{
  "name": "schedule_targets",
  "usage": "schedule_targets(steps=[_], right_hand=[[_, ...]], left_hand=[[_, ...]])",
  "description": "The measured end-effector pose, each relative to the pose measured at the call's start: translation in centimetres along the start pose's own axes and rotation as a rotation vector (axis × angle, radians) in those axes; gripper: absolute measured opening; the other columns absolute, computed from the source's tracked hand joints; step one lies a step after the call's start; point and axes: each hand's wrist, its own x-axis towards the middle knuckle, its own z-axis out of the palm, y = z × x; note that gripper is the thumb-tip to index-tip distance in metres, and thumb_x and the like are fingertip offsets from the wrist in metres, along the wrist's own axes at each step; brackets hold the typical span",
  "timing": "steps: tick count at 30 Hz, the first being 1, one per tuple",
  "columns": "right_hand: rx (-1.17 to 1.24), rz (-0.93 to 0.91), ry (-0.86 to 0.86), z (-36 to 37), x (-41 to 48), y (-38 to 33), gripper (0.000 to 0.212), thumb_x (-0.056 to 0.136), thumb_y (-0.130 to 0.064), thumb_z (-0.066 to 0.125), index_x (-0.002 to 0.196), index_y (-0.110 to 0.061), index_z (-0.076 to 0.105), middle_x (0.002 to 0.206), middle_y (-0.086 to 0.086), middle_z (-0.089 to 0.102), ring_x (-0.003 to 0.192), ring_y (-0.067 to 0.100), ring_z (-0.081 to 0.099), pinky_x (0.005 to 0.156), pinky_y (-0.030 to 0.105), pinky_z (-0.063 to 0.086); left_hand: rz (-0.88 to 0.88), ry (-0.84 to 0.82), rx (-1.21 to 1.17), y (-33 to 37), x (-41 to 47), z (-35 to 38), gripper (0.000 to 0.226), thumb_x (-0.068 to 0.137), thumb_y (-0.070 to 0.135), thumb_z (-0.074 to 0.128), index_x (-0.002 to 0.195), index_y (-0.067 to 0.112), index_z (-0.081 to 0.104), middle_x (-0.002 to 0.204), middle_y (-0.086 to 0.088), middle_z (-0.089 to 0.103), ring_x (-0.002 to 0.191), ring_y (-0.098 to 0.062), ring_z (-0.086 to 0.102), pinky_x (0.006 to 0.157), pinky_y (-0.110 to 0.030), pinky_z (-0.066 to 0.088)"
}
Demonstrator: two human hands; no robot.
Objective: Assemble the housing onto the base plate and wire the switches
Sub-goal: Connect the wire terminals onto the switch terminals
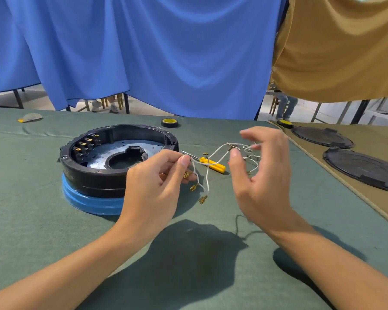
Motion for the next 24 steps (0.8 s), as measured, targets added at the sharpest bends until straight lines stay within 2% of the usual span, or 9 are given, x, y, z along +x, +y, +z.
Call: schedule_targets(steps=[2, 4, 7, 10, 12, 14, 18, 21, 24], right_hand=[[-0.086, -0.187, -0.086, 0.3, 0.0, -0.5, 0.026, 0.092, -0.018, 0.055, 0.111, -0.003, 0.061, 0.112, 0.008, 0.06, 0.107, 0.023, 0.051, 0.095, 0.034, 0.038], [-0.155, -0.262, -0.151, 0.8, -0.1, -1.0, 0.025, 0.094, -0.023, 0.053, 0.109, -0.008, 0.066, 0.112, 0.003, 0.064, 0.113, 0.02, 0.052, 0.1, 0.034, 0.031], [-0.222, -0.259, -0.174, 1.4, -0.4, -1.3, 0.016, 0.095, -0.025, 0.056, 0.093, -0.019, 0.07, 0.094, -0.009, 0.067, 0.109, 0.015, 0.057, 0.098, 0.037, 0.025], [-0.229, -0.233, -0.155, 1.4, -0.4, -1.2, 0.011, 0.093, -0.025, 0.062, 0.085, -0.024, 0.07, 0.086, -0.015, 0.065, 0.106, 0.012, 0.057, 0.095, 0.041, 0.024], [-0.242, -0.238, -0.111, 1.5, -0.4, -1.1, 0.01, 0.093, -0.026, 0.064, 0.086, -0.026, 0.071, 0.089, -0.015, 0.066, 0.109, 0.012, 0.055, 0.096, 0.043, 0.024], [-0.275, -0.267, -0.047, 1.6, -0.4, -1.2, 0.011, 0.093, -0.026, 0.064, 0.085, -0.026, 0.072, 0.097, -0.012, 0.067, 0.112, 0.012, 0.054, 0.096, 0.044, 0.024], [-0.342, -0.336, 0.081, 1.7, -0.4, -1.3, 0.009, 0.091, -0.023, 0.067, 0.086, -0.027, 0.073, 0.128, 0.002, 0.059, 0.122, 0.02, 0.042, 0.092, 0.044, 0.026], [-0.396, -0.325, 0.109, 1.8, -0.6, -1.1, 0.019, 0.082, -0.015, 0.075, 0.092, -0.031, 0.074, 0.136, 0.005, 0.049, 0.122, 0.024, 0.038, 0.091, 0.045, 0.027], [-0.431, -0.289, 0.13, 1.8, -0.6, -0.7, 0.027, 0.077, -0.013, 0.079, 0.093, -0.034, 0.075, 0.136, 0.004, 0.045, 0.121, 0.023, 0.036, 0.091, 0.043, 0.025]], left_hand=[[0.016, -0.015, -0.002, 0.1, 0.0, 0.0, 0.017, 0.088, 0.033, 0.056, 0.085, 0.022, 0.068, 0.073, 0.012, 0.071, 0.071, -0.007, 0.072, 0.072, -0.034, 0.059], [0.037, -0.026, -0.009, 0.1, 0.1, 0.0, 0.016, 0.091, 0.031, 0.057, 0.086, 0.02, 0.068, 0.073, 0.01, 0.072, 0.07, -0.008, 0.072, 0.071, -0.036, 0.058], [0.069, -0.027, -0.021, -0.1, 0.5, -0.3, 0.018, 0.095, 0.027, 0.058, 0.087, 0.015, 0.068, 0.074, 0.006, 0.071, 0.07, -0.012, 0.071, 0.07, -0.035, 0.059], [0.059, -0.023, -0.056, -0.1, 0.9, -0.7, 0.019, 0.092, 0.027, 0.056, 0.086, 0.014, 0.068, 0.075, 0.003, 0.071, 0.068, -0.009, 0.071, 0.064, -0.022, 0.055], [0.042, -0.03, -0.093, 0.1, 1.1, -0.8, 0.019, 0.09, 0.028, 0.056, 0.086, 0.013, 0.068, 0.076, 0.003, 0.071, 0.068, -0.006, 0.071, 0.06, -0.012, 0.049], [0.031, -0.041, -0.115, 0.1, 1.2, -0.9, 0.018, 0.09, 0.027, 0.057, 0.086, 0.014, 0.068, 0.075, 0.003, 0.072, 0.068, -0.006, 0.07, 0.059, -0.009, 0.046], [0.055, -0.034, -0.074, 0.3, 1.1, -1.1, 0.013, 0.09, 0.029, 0.057, 0.089, 0.023, 0.068, 0.077, 0.006, 0.073, 0.07, -0.008, 0.07, 0.059, -0.012, 0.048], [0.089, 0.0, -0.011, 0.4, 1.0, -1.1, 0.01, 0.089, 0.031, 0.056, 0.091, 0.032, 0.066, 0.079, 0.013, 0.074, 0.077, -0.004, 0.071, 0.062, -0.018, 0.054], [0.095, -0.012, 0.015, 0.4, 0.7, -0.8, 0.011, 0.089, 0.033, 0.056, 0.092, 0.033, 0.066, 0.082, 0.015, 0.074, 0.08, -0.005, 0.072, 0.065, -0.027, 0.057]])
